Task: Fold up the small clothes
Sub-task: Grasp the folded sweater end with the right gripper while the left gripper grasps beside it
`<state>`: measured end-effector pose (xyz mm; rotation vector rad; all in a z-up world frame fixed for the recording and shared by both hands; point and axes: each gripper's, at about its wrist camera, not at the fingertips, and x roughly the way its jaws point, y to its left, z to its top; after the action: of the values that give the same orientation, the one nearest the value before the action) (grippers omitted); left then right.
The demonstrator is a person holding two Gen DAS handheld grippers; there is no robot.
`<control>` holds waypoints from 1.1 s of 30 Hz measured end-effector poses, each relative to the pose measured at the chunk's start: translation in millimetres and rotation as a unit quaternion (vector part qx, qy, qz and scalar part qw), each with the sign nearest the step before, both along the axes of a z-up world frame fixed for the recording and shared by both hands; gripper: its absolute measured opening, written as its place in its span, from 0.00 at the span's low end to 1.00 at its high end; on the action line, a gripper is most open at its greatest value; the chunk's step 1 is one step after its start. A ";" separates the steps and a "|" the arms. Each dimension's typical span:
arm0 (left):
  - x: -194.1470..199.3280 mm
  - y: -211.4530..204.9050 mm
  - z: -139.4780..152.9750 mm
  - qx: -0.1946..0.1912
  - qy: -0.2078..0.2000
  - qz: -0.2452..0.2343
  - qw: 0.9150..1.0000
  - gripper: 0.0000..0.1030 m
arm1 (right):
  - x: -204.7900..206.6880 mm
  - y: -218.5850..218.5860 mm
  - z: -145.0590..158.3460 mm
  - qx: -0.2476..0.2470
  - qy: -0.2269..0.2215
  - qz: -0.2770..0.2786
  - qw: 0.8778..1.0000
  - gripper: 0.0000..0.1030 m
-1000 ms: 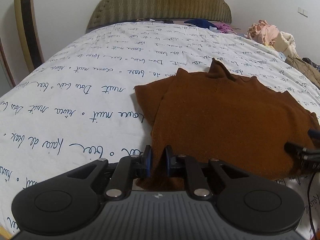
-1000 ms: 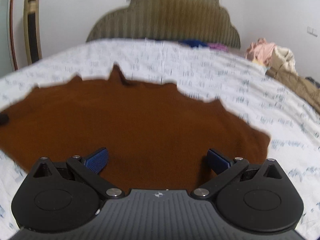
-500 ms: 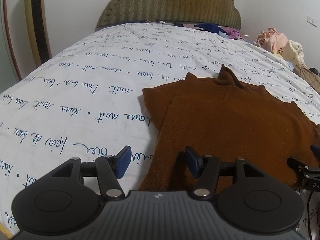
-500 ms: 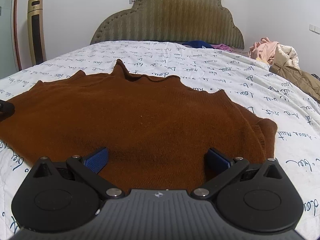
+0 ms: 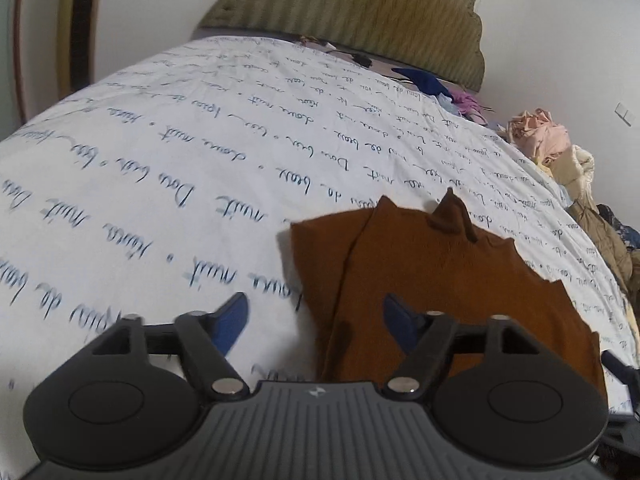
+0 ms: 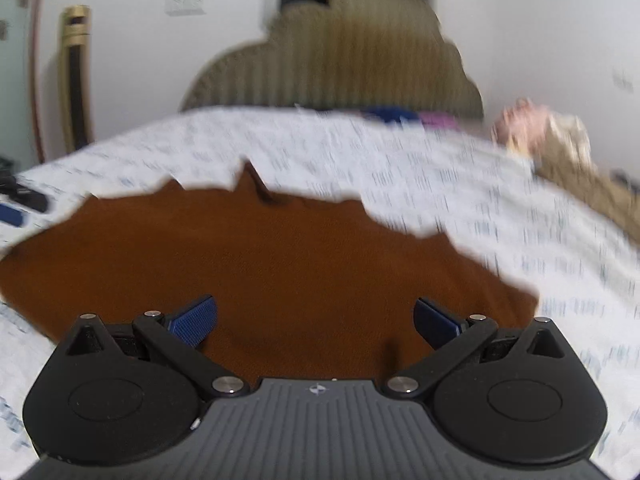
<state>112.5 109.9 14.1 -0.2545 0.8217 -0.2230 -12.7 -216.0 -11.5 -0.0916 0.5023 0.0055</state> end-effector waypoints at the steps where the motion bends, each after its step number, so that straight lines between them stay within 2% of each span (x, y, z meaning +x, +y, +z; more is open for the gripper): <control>1: 5.7 -0.6 -0.8 0.000 0.003 -0.002 1.000 0.74 | -3.6 9.5 6.5 -0.020 -0.013 0.011 1.000 1.00; 3: 17.6 -4.3 -5.2 0.008 0.017 -0.009 1.000 0.74 | -11.2 34.9 16.5 -0.077 -0.036 0.037 0.996 1.00; 6: 34.2 -5.6 -17.6 0.006 0.049 -0.001 0.999 0.74 | -21.3 73.9 18.6 -0.164 -0.055 0.076 0.982 1.00; 10: 52.5 -2.8 -33.2 -0.019 0.084 0.004 0.996 0.74 | -30.9 113.6 12.6 -0.228 -0.062 0.121 0.964 1.00; 12: 57.5 -4.0 -33.7 -0.031 0.083 0.000 0.996 0.76 | -33.7 128.6 8.8 -0.241 -0.056 0.142 0.959 1.00; 14: 63.8 -3.7 -33.5 -0.059 0.084 -0.017 0.995 0.80 | -35.9 141.2 4.7 -0.243 -0.044 0.168 0.954 1.00; 19: 85.9 -9.2 -43.7 -0.153 0.116 -0.074 0.979 0.80 | -39.1 172.2 -11.8 -0.254 -0.014 0.222 0.941 0.98; 24: 111.0 -20.0 -55.3 -0.189 0.128 -0.106 0.968 0.79 | -24.6 197.0 -29.6 -0.302 -0.028 0.208 0.930 0.97; 28: 125.7 -26.5 -58.3 -0.204 0.130 -0.107 0.965 0.78 | -6.5 210.1 -31.7 -0.320 -0.048 0.180 0.929 0.92; 30: 129.9 -31.7 -58.4 -0.194 0.127 -0.098 0.968 0.60 | -1.6 215.1 -34.7 -0.326 -0.051 0.171 0.928 0.90; 31: 132.1 -33.6 -58.6 -0.183 0.128 -0.094 0.970 0.54 | 0.6 218.0 -36.5 -0.327 -0.050 0.170 0.928 0.87; 33: 136.4 -37.9 -59.3 -0.165 0.129 -0.088 0.974 0.34 | 5.5 221.2 -39.3 -0.327 -0.050 0.169 0.929 0.82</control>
<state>248.9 72.0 -45.2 -0.5323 1.0666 -0.5031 -7.3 5.1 -50.9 -0.8294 0.3644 0.1717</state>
